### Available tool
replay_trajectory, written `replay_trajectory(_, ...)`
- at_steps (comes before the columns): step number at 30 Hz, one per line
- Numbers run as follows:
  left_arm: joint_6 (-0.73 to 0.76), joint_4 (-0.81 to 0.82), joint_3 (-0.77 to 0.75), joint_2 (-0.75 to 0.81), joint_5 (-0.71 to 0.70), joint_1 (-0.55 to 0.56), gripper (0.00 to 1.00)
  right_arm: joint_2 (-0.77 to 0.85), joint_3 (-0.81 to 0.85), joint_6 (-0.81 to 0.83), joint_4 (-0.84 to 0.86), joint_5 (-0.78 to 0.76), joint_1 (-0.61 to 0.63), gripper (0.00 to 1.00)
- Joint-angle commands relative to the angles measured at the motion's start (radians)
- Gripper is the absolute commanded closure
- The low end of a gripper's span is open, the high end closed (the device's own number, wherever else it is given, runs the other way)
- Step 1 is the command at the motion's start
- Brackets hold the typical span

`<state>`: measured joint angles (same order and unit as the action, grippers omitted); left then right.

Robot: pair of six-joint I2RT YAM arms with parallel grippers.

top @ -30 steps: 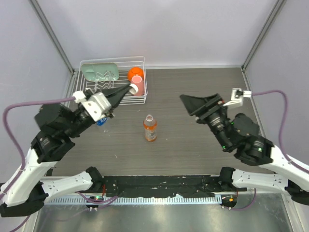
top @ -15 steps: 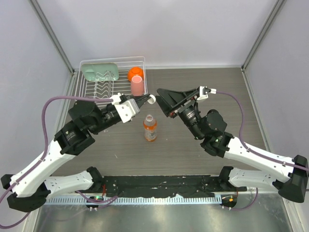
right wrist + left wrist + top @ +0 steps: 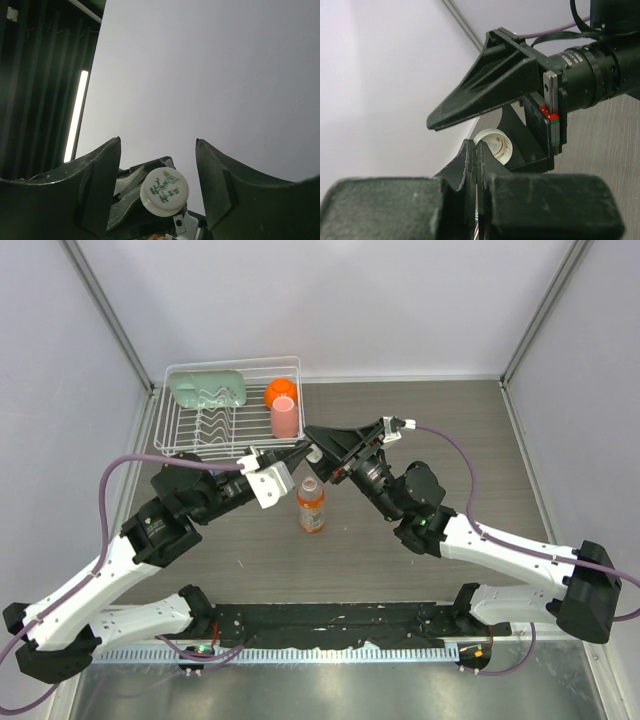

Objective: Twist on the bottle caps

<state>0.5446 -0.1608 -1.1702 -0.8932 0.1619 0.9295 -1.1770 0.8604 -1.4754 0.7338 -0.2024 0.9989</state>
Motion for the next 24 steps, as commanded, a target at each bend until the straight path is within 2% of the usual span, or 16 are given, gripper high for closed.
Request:
replay_trajectory(1,0.051,0.108,0.027,0.017,-0.002,0.003,1.00,0.022,0.054,-0.037,0.084,0.040,-0.003,0.34)
replay_trajectory(7,0.078,0.138,0.058,0.020,-0.028,0.003,1.00,0.033,0.048,-0.036,0.076,0.054,-0.003,0.40)
replay_trajectory(14,0.103,0.199,0.063,0.011,-0.038,0.003,1.00,0.039,0.032,-0.052,0.072,0.063,-0.003,0.41)
replay_trajectory(24,0.114,0.185,0.086,0.042,-0.016,0.003,1.00,0.094,0.025,-0.017,0.046,0.051,-0.019,0.41)
